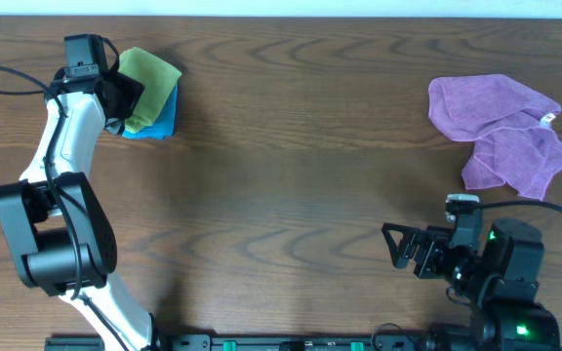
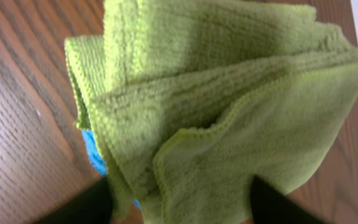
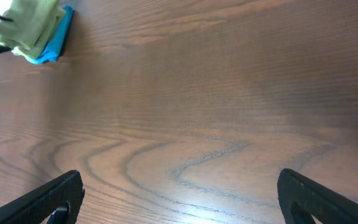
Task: Fold the cloth
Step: 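Open the left gripper and lift away from the stack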
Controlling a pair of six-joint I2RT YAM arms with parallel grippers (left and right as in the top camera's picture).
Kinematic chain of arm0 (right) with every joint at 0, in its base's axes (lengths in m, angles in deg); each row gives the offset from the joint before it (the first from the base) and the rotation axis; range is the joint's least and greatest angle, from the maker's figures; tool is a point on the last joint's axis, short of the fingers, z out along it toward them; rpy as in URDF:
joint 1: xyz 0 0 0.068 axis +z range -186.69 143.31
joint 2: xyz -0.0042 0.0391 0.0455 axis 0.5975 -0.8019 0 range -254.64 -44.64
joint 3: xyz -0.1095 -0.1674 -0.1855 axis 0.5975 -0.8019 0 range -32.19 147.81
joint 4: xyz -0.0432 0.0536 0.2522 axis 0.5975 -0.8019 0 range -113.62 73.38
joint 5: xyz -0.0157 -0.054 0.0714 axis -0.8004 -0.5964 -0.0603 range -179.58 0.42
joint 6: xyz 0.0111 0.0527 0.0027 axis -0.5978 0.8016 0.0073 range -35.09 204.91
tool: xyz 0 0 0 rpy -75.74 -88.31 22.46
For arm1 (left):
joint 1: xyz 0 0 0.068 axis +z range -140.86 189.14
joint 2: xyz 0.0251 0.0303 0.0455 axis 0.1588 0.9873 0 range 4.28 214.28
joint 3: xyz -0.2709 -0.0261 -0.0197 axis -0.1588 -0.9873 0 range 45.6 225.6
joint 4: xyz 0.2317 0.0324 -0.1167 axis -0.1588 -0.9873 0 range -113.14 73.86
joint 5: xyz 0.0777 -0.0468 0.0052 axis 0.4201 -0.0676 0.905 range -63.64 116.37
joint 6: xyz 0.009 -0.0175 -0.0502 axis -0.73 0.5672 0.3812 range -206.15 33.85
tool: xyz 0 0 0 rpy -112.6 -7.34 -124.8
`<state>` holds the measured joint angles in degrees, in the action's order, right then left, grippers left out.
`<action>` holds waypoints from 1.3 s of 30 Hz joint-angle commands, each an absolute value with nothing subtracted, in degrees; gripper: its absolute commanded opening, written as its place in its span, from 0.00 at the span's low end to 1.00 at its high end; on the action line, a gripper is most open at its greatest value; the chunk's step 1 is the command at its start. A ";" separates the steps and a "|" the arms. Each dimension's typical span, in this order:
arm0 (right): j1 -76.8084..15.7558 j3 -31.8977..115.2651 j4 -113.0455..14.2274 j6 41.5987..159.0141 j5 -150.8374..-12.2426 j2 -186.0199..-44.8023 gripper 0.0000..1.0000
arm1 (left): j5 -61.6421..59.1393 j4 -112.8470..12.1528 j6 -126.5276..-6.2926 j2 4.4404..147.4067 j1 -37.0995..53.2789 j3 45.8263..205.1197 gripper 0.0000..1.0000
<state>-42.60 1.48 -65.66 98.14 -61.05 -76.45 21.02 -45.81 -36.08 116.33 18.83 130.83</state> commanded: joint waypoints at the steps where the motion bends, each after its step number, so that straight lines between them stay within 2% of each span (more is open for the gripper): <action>1: -43.39 1.26 -65.75 98.82 -60.70 -76.15 0.99 | 22.51 -46.16 -36.89 114.99 19.03 132.10 0.82; 7: -43.39 1.26 -65.75 98.80 -60.70 -76.15 0.99 | 21.65 -47.52 -36.87 113.83 20.56 132.10 0.98; 13: -43.39 1.26 -65.75 98.80 -60.70 -76.15 0.99 | 21.17 -52.39 -39.25 110.45 22.68 132.10 0.95; 22: -43.39 1.26 -65.75 98.80 -60.70 -76.15 0.99 | 15.80 -60.48 -52.48 102.95 23.05 132.10 0.95; 39: -43.39 1.26 -65.75 98.80 -60.70 -76.15 0.99 | 16.93 -78.07 -68.76 83.61 22.96 132.07 0.95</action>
